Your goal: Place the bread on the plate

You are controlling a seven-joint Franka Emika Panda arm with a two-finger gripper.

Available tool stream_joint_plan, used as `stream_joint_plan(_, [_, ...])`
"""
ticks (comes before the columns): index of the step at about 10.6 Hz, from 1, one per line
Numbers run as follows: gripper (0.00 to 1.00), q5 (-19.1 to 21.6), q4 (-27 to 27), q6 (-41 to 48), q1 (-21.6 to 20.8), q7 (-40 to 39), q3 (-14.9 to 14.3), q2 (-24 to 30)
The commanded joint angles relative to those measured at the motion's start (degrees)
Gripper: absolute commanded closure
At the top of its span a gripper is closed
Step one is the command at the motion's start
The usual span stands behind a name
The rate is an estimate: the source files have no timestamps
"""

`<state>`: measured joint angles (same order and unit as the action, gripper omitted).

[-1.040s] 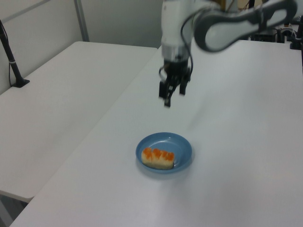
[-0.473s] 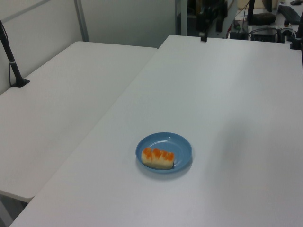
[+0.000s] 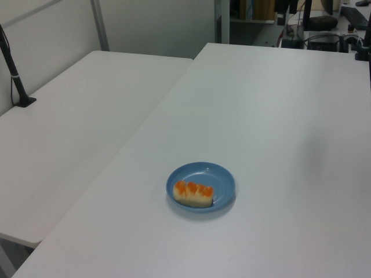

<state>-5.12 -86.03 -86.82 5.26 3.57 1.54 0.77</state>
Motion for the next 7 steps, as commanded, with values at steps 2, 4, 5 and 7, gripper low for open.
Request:
stream_joint_plan(2, [0.00,0.55,-6.42,-8.34,2.73,-5.05,-0.75,1.96])
stream_joint_plan(4, [0.00,0.37,-6.95,-9.60,2.74,-8.22,-2.15,2.13])
stream_joint_plan(5, [0.00,0.37,-6.95,-9.51,2.65,-8.23,-2.33,2.13])
stream_joint_plan(7, [0.00,0.46,-7.13,-9.68,2.47,-8.23,-2.33,1.96])
